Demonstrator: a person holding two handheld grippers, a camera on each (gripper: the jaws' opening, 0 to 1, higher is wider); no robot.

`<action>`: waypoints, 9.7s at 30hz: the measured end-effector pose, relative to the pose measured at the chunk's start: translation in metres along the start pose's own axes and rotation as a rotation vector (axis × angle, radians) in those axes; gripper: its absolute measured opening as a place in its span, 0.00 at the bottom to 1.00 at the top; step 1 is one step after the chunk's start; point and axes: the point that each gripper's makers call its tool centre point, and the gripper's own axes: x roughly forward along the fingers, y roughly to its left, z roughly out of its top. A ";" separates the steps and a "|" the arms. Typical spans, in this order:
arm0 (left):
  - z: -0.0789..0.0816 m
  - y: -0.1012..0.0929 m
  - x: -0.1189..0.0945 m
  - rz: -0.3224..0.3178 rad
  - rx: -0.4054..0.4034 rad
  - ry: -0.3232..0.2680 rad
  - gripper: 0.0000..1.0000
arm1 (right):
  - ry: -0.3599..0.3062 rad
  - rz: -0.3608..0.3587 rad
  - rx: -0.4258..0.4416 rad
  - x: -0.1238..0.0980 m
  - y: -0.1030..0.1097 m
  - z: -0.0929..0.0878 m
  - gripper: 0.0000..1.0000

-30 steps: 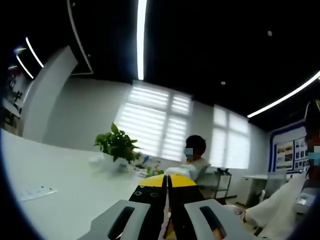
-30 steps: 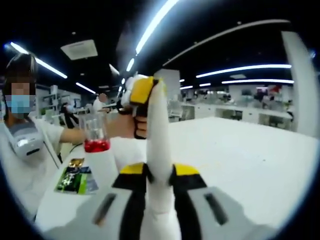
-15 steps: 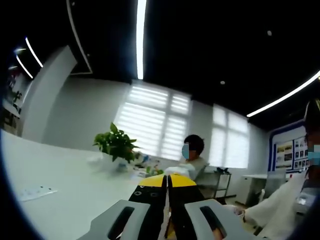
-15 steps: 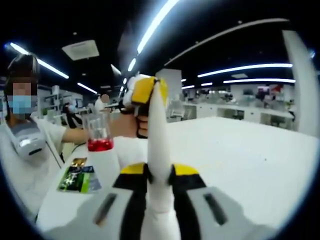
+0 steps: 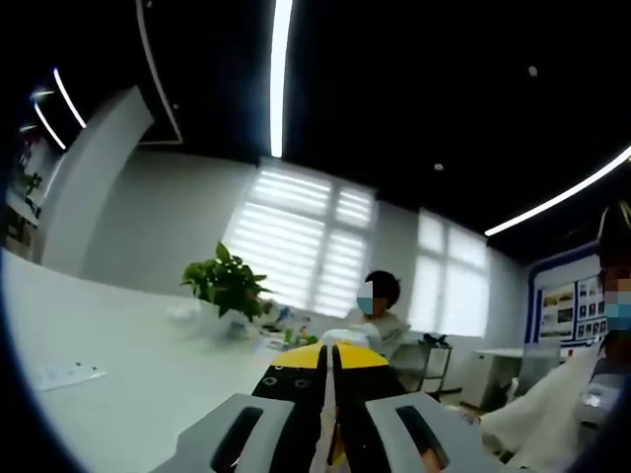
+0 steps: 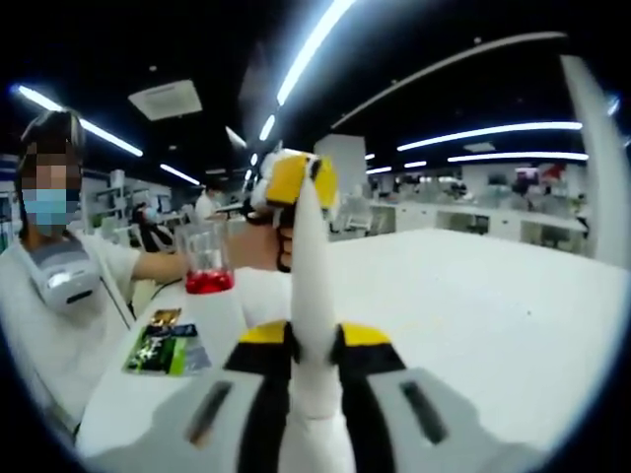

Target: Arrange the skincare products in the storage area until every visible bottle or jar stands upright without overlapping.

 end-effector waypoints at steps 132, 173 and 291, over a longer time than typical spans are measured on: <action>-0.097 -0.155 -0.214 0.668 0.456 0.018 0.89 | -0.100 0.311 0.038 -0.015 0.068 -0.008 0.19; -0.097 -0.155 -0.215 0.653 0.427 0.008 0.91 | -0.163 0.271 0.049 -0.026 0.059 0.009 0.37; -0.101 -0.153 -0.214 0.660 0.442 0.036 0.90 | 0.169 0.078 0.172 -0.159 0.012 -0.109 0.20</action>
